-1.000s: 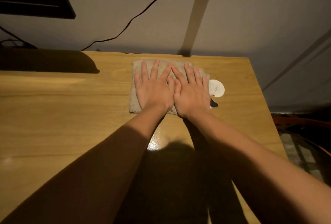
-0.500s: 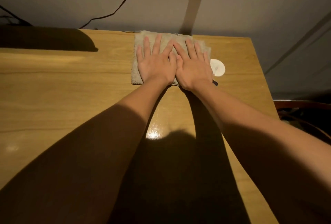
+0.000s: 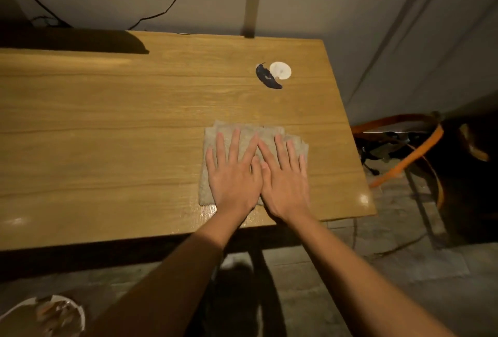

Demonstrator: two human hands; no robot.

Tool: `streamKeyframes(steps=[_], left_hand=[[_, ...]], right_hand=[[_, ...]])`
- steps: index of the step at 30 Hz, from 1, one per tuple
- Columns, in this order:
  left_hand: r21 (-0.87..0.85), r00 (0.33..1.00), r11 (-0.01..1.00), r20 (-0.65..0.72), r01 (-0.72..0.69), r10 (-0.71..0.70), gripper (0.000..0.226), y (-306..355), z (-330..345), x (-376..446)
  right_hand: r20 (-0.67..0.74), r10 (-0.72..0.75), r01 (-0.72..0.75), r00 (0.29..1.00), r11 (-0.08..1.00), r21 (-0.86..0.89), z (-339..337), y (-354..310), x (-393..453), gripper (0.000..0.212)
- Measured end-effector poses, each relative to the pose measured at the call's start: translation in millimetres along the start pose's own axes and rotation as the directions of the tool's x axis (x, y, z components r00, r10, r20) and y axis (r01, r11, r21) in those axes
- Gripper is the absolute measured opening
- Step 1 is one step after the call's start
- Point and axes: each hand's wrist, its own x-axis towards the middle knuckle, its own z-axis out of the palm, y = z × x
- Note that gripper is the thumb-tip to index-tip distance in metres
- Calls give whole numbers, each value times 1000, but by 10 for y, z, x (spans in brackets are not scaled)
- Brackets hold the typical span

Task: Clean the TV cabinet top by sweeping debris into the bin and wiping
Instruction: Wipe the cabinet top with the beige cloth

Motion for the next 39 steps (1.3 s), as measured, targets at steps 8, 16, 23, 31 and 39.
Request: streamKeyframes(steps=[8,16,23,31,39], left_hand=[[69,1000,998,15,-14,13,60,142,96,-329],[51,1000,998,-12,30,-29,57,285,140,111],[60,997,996,-37,70,-68,54,576,190,1171],[16,989,993,-98,117,-115,54,948,200,2474],[7,969,977,-130,214,-211,54,1280,248,3073]], right_hand=[[-50,80,-80,996,997,-3,72,128,-376,53],[-69,26,-26,997,1000,-6,-17,283,81,51],[-123,27,-25,992,1000,17,-197,491,1164,51],[-106,-41,40,994,999,-13,-507,788,2548,52],[-48,-193,189,980,979,-74,-815,1048,3282,51]])
